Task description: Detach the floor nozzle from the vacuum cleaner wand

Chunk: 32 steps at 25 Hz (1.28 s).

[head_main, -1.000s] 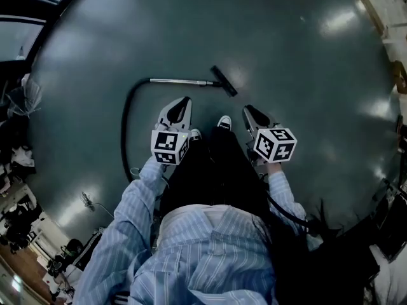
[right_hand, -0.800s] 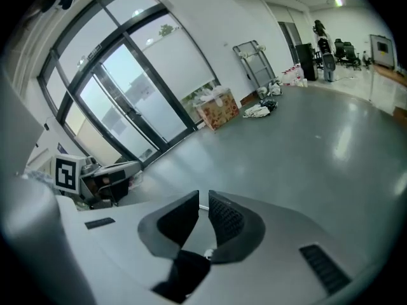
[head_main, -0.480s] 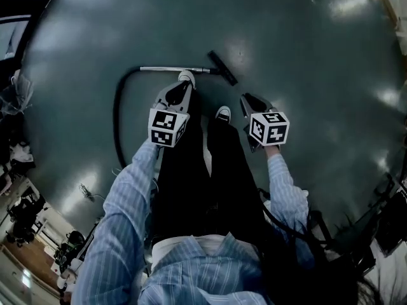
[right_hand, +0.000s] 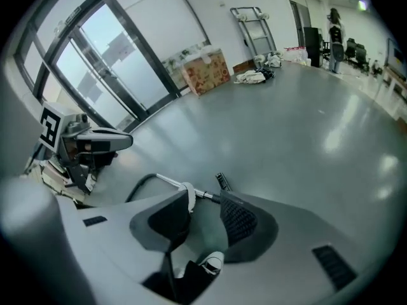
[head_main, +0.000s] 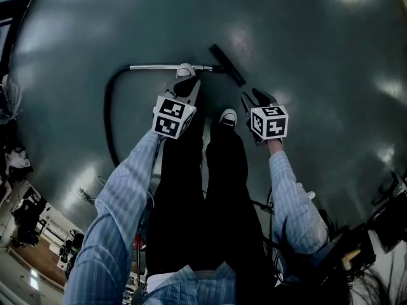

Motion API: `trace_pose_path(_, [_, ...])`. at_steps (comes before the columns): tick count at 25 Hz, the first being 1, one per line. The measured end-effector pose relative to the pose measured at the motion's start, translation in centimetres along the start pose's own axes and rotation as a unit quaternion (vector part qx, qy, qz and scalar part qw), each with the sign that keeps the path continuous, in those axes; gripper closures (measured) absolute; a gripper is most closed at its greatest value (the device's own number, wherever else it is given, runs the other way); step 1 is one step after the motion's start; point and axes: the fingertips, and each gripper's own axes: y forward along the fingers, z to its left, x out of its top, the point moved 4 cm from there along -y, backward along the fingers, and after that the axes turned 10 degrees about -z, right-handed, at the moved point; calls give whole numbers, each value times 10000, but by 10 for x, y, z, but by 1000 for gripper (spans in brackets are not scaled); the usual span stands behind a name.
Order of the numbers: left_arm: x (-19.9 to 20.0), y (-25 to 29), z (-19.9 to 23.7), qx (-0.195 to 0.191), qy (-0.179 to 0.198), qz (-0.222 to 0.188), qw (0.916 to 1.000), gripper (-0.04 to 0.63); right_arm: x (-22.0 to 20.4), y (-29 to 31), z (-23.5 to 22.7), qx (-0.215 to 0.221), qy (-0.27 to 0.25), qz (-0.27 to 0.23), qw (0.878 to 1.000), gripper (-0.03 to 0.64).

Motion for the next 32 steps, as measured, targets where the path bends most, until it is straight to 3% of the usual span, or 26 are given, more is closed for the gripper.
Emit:
trace_pose_path(3, [-36, 35, 9, -142, 3, 161, 9998, 588, -28, 44, -23, -106, -576, 353, 9977, 438])
trace_pose_path(9, [-84, 93, 17, -551, 150, 329, 9978, 588, -78, 124, -53, -116, -1656, 1153, 9794, 393])
trace_pose_path(15, [-141, 148, 41, -897, 336, 591, 9936, 588, -126, 205, -79, -258, -1811, 1501, 9716, 393])
trace_pose_path(18, [-175, 177, 47, -971, 345, 690, 9923, 588, -163, 238, -106, -327, -2038, 1805, 9617, 390])
trace_pose_path(25, [-188, 180, 60, -947, 481, 806, 9911, 588, -175, 261, -120, -301, -2165, 2320, 9478, 376])
trace_pose_path(29, [-195, 181, 64, -877, 366, 784, 9924, 588, -174, 275, -128, -647, -2300, 2396, 9410, 377])
trace_pose_path(32, [-195, 181, 65, -880, 352, 768, 9925, 588, -174, 277, -130, -652, -2236, 2491, 9400, 385])
